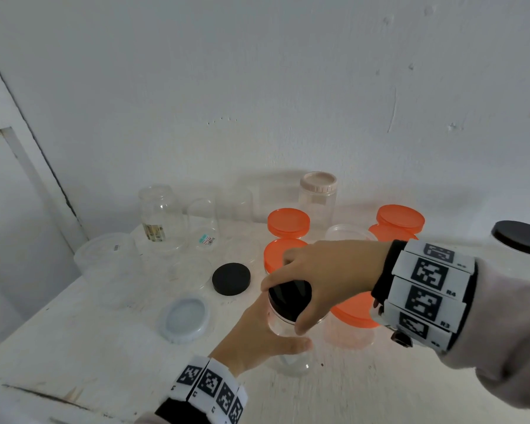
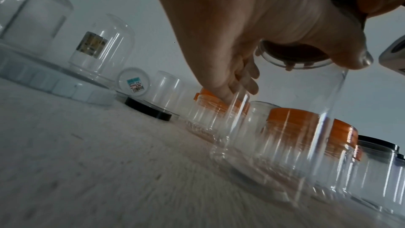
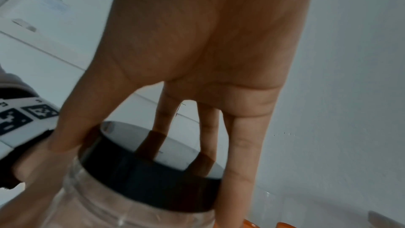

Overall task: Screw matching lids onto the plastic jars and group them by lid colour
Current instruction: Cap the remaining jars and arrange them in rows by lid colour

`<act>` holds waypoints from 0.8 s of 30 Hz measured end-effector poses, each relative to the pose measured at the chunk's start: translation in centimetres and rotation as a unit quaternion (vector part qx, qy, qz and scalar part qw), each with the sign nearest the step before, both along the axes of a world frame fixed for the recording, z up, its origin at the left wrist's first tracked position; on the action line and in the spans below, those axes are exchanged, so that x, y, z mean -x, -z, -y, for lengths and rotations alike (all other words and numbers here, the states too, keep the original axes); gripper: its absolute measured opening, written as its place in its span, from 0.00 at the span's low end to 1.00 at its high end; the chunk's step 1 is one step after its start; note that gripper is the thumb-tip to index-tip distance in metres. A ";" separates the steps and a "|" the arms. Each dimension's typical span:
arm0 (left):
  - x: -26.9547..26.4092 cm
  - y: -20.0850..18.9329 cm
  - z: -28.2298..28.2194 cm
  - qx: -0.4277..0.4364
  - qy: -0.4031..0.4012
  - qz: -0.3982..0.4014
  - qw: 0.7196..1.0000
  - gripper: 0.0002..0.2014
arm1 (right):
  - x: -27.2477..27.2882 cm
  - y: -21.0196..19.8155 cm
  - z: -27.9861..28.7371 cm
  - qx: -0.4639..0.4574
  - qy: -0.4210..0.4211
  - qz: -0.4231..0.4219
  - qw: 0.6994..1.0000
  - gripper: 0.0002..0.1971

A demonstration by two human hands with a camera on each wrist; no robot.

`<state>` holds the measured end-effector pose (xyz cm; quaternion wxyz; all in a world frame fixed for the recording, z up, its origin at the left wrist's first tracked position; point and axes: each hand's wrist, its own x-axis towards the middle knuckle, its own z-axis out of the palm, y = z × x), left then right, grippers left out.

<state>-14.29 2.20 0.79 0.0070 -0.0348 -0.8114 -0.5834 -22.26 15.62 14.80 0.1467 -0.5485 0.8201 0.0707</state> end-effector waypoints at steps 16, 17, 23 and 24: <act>0.3 0.3 -1.0 0.004 -0.071 -0.057 0.996 0.38 | -1.1 2.5 0.3 0.139 0.092 -0.077 0.983 0.25; 0.3 0.4 -1.0 0.001 -0.076 -0.058 0.995 0.38 | -1.3 2.7 0.4 0.149 0.103 -0.087 0.980 0.25; 0.5 0.4 -1.0 -0.011 -0.069 -0.041 0.997 0.40 | -0.3 0.3 0.4 0.002 0.103 0.011 0.995 0.36; 0.5 0.4 -1.0 -0.020 -0.069 -0.038 0.997 0.40 | 0.1 -0.2 0.5 -0.035 0.092 0.028 0.995 0.40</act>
